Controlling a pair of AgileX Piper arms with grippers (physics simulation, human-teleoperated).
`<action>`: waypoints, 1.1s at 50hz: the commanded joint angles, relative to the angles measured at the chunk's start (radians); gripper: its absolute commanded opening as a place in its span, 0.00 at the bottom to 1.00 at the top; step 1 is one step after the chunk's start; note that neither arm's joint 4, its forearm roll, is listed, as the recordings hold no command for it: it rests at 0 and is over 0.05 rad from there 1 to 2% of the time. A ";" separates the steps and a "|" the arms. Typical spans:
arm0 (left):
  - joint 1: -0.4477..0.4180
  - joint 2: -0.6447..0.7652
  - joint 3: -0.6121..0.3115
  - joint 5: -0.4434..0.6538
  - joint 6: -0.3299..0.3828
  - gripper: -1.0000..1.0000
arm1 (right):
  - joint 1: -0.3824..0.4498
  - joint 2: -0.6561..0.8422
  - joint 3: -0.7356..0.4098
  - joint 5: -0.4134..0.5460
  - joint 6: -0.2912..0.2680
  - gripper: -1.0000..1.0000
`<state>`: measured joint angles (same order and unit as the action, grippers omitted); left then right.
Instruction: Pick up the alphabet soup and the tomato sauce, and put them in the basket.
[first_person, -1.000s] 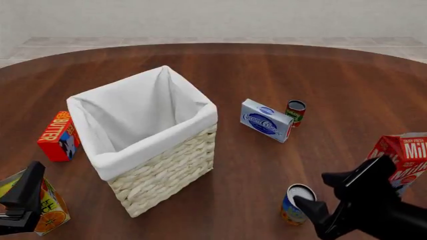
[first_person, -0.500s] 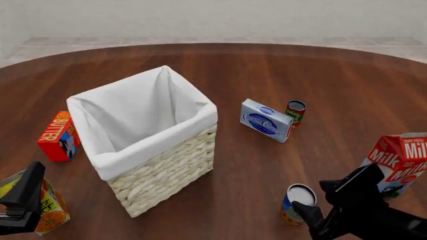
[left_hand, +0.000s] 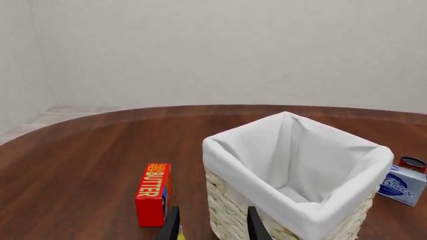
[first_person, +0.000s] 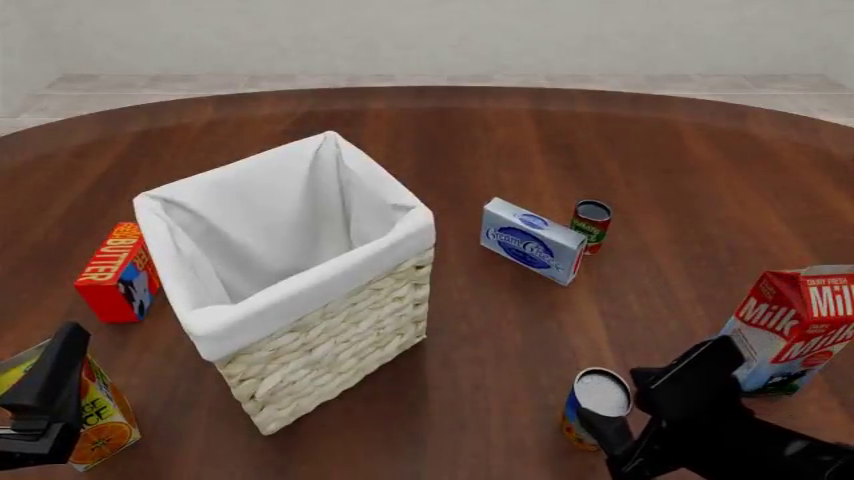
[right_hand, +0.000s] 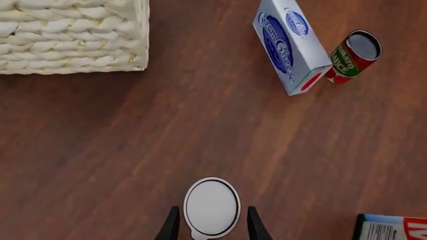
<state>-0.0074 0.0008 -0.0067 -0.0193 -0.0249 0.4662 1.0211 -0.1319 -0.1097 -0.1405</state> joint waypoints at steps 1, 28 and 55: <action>0.001 0.000 0.000 -0.001 -0.003 1.00 | 0.001 0.060 0.006 -0.061 -0.001 1.00; 0.003 0.000 -0.001 -0.001 -0.009 1.00 | 0.008 0.171 0.028 -0.170 0.016 1.00; 0.004 0.000 -0.002 -0.002 -0.012 1.00 | -0.006 0.104 0.014 -0.117 0.007 0.00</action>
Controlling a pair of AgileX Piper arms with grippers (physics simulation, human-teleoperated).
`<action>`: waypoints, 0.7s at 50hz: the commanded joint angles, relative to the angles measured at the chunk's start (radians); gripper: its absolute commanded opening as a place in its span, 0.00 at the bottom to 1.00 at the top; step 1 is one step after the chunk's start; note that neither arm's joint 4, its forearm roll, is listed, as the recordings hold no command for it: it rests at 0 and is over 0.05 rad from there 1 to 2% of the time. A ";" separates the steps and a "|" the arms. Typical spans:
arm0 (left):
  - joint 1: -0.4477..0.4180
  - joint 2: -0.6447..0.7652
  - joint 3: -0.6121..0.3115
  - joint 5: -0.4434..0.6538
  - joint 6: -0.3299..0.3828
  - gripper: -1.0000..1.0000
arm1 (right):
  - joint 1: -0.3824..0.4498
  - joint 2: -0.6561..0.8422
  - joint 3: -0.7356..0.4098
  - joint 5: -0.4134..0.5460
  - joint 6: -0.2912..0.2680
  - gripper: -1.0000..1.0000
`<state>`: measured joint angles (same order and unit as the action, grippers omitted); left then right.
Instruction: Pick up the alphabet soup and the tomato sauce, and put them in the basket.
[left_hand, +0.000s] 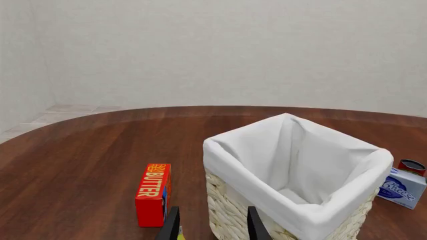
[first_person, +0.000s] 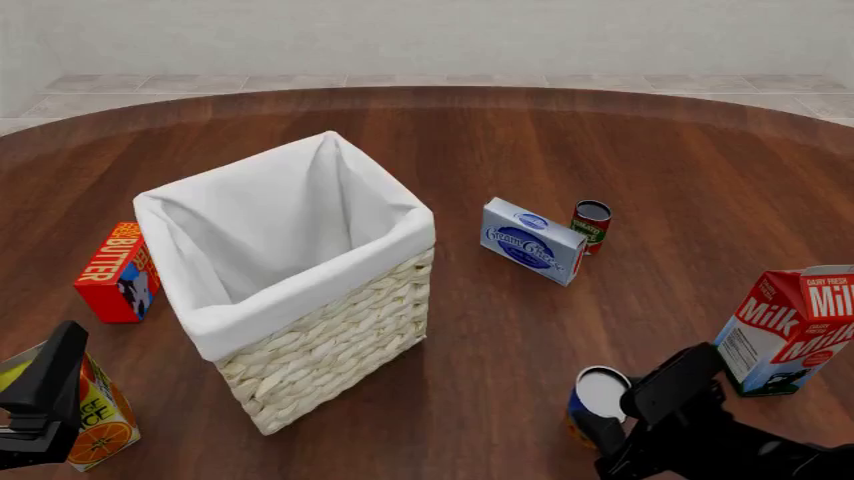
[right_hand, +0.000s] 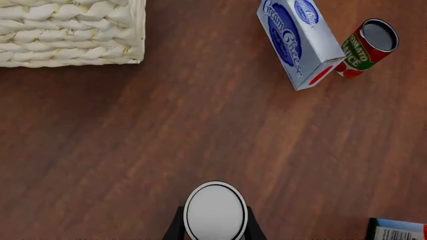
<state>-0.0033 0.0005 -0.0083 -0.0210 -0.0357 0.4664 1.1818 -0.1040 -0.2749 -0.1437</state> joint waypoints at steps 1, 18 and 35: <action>0.000 0.000 -0.001 0.000 -0.001 1.00 | -0.005 -0.071 -0.017 0.063 0.009 0.00; 0.004 0.000 -0.001 0.000 -0.004 1.00 | 0.002 -0.267 -0.081 0.264 -0.014 0.00; 0.005 0.000 0.000 -0.001 -0.001 1.00 | 0.015 -0.392 -0.182 0.431 -0.070 0.00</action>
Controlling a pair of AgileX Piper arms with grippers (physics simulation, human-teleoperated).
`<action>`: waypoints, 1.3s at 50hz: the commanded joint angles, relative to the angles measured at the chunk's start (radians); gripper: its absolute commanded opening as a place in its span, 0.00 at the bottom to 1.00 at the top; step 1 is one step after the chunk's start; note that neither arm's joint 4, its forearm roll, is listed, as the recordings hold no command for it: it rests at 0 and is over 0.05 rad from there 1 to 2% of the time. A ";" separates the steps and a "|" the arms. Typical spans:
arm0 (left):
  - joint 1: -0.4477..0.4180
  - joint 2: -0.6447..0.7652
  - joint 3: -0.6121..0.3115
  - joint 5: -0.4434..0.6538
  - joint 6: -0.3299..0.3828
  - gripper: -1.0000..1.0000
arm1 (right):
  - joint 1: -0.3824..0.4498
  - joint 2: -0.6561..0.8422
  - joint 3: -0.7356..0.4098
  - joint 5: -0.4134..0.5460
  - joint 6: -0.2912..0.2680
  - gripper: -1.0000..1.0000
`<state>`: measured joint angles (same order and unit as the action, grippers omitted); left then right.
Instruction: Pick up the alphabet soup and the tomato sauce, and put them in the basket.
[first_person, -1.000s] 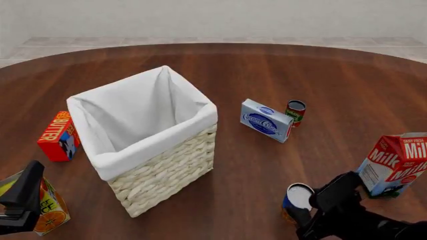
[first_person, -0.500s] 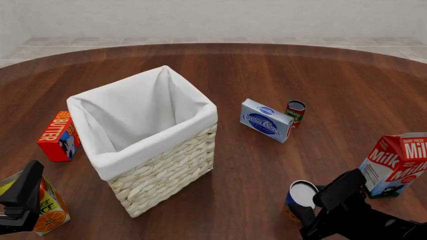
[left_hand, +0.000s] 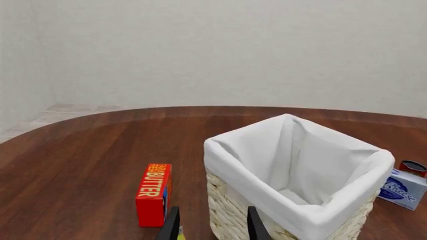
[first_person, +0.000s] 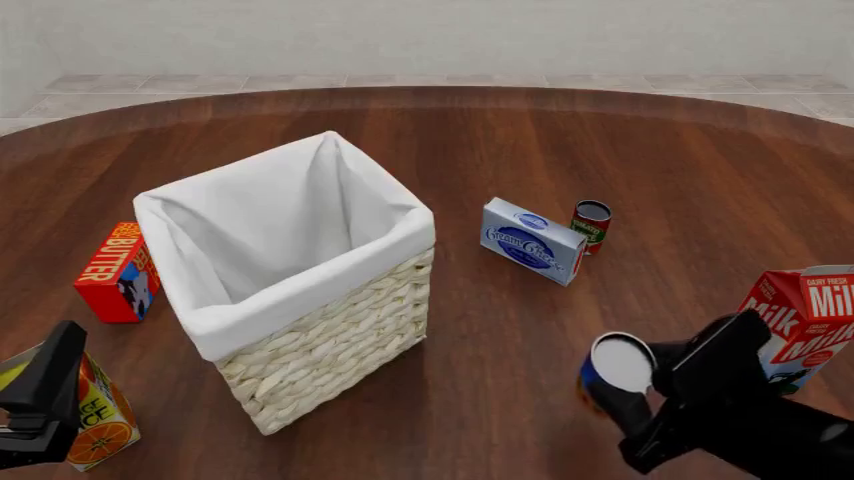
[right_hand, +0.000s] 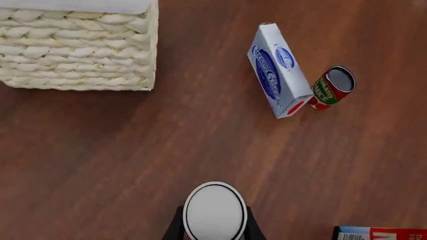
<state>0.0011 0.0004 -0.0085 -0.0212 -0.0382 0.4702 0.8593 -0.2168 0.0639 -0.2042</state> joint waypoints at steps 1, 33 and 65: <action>0.000 0.000 0.001 0.000 0.001 1.00 | 0.014 -0.074 -0.079 0.100 -0.009 0.00; -0.003 0.000 -0.001 0.000 0.003 1.00 | 0.140 0.019 -0.399 0.202 -0.106 0.00; 0.000 0.000 -0.001 0.004 0.006 1.00 | 0.309 0.248 -0.685 0.138 -0.151 0.00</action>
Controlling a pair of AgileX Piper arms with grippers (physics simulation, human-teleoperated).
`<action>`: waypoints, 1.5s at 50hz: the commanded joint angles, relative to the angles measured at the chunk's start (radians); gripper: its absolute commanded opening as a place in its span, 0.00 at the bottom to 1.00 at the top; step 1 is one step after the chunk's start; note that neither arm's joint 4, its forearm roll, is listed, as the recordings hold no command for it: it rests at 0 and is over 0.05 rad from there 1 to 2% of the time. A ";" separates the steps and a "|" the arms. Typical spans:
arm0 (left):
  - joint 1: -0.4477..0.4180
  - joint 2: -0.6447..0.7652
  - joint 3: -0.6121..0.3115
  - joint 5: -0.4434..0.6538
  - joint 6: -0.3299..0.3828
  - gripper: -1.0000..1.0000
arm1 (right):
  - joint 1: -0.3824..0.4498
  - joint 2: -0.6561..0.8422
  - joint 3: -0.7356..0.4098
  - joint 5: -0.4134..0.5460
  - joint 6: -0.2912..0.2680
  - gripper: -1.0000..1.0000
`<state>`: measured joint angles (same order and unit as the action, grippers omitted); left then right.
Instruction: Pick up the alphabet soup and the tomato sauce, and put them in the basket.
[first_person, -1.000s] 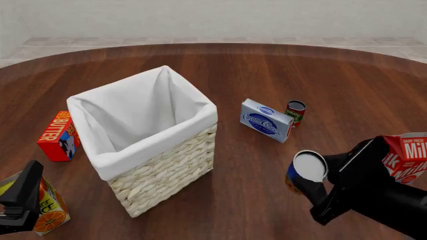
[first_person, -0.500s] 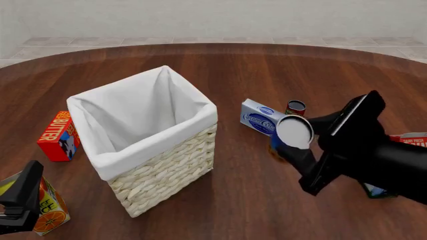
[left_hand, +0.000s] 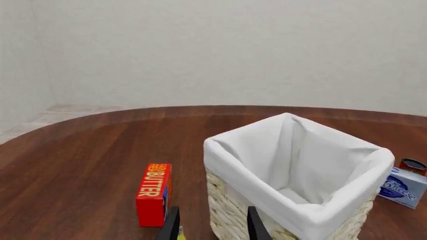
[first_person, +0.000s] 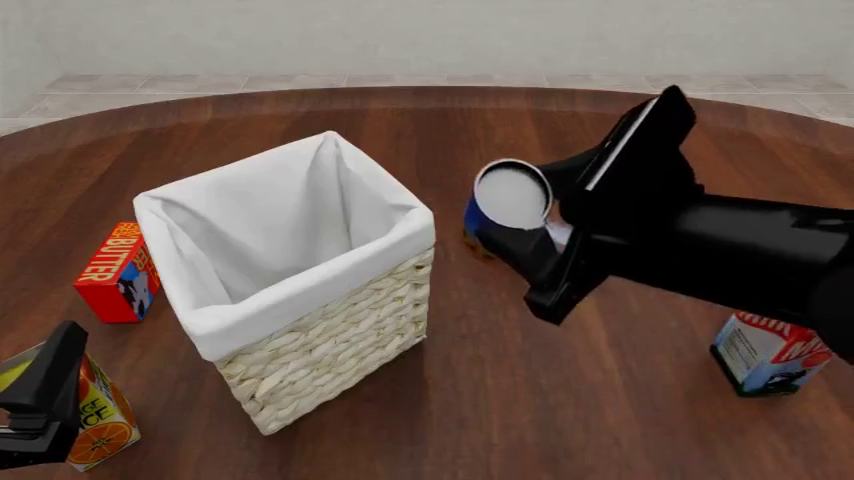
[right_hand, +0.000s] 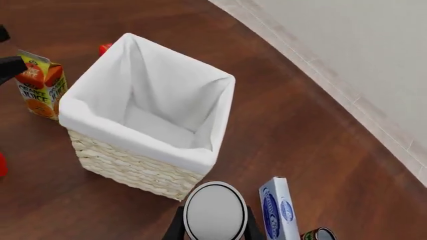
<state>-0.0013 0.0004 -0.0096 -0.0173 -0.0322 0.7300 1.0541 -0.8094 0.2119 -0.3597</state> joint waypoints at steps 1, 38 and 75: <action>0.002 0.000 0.000 0.000 0.000 1.00 | 0.053 0.063 -0.101 -0.011 0.003 0.00; -0.002 0.000 0.003 -0.001 -0.002 1.00 | 0.191 0.300 -0.338 -0.020 -0.019 0.00; -0.010 0.001 0.005 0.005 -0.006 1.00 | 0.214 0.518 -0.473 -0.045 0.016 0.00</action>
<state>-0.0095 0.0008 -0.0045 -0.0131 -0.0351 0.9420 1.5271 -1.2558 0.1833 -0.3784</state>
